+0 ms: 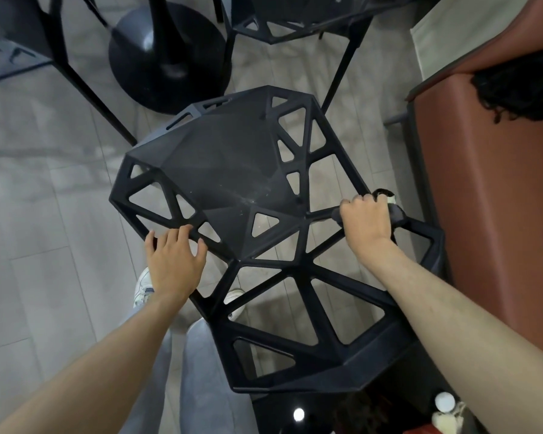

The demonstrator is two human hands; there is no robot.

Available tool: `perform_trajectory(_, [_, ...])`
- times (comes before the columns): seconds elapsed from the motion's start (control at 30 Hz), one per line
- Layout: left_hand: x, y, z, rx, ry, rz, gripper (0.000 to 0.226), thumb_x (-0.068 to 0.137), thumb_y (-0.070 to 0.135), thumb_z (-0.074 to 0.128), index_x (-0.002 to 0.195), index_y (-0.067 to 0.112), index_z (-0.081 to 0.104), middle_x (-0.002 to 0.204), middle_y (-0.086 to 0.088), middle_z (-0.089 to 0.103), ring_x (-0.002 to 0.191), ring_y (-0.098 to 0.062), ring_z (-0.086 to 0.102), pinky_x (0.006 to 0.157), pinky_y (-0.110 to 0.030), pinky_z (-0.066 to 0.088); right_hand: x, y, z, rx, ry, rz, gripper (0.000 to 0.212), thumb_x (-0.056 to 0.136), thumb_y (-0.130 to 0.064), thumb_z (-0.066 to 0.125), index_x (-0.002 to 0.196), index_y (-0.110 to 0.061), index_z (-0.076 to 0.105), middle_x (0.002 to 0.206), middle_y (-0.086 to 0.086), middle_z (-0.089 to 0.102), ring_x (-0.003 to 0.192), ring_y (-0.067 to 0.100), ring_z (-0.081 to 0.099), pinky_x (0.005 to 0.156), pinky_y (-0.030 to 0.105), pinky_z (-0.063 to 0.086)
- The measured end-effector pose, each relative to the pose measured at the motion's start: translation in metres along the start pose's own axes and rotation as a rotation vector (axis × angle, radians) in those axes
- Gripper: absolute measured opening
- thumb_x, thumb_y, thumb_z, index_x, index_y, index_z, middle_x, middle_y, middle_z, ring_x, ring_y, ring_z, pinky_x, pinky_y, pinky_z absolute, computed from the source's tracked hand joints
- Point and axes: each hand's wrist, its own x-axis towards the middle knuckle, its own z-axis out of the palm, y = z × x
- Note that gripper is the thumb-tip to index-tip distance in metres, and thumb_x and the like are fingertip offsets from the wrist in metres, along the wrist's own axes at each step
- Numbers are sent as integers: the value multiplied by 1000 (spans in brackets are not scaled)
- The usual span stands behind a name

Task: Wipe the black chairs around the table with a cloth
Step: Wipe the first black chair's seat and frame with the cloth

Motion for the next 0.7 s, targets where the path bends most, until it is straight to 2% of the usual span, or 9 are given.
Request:
perform_trajectory(0.13, [1, -2, 2, -4, 18, 2, 38, 101, 42, 53, 125, 17, 69, 118, -6, 74, 117, -28, 64, 124, -48, 20, 24, -20, 4, 42, 20, -13, 16, 93, -10, 69, 109, -14, 67, 97, 4, 72, 93, 26, 71, 82, 39, 50])
perform_trajectory(0.27, [0, -3, 2, 7, 15, 10, 38, 102, 43, 52, 125, 19, 68, 118, -4, 73, 118, -25, 63, 125, -47, 21, 31, -49, 17, 112, 2, -96, 15, 97, -12, 66, 111, -13, 64, 99, 4, 73, 97, 26, 73, 73, 36, 49])
perform_trajectory(0.37, [1, -3, 4, 1, 30, 9, 36, 101, 42, 53, 125, 19, 68, 117, -3, 73, 118, -25, 63, 125, -47, 21, 35, -75, 33, 167, -18, -154, 20, 96, -11, 67, 115, -12, 59, 106, 6, 73, 101, 26, 72, 80, 36, 54])
perform_trajectory(0.53, [0, -4, 6, -7, 64, 15, 32, 99, 38, 57, 120, 19, 71, 110, -3, 74, 112, -26, 65, 123, -47, 23, 48, -94, 42, 213, -125, -197, 33, 95, -7, 65, 126, -10, 56, 121, 11, 68, 113, 31, 67, 88, 39, 54])
perform_trajectory(0.63, [0, -2, 4, -14, 53, 17, 32, 99, 39, 58, 119, 18, 72, 110, -4, 75, 112, -26, 66, 123, -47, 23, 46, -85, 33, 155, -149, -189, 22, 97, -15, 63, 119, -16, 64, 118, 6, 70, 111, 27, 68, 84, 35, 52])
perform_trajectory(0.7, [0, -2, 3, -15, 46, 15, 32, 99, 39, 58, 119, 18, 72, 109, -5, 75, 112, -26, 66, 123, -48, 23, 43, -72, 24, 72, -140, -144, 13, 100, -20, 59, 109, -17, 68, 107, 1, 71, 104, 25, 69, 80, 33, 51])
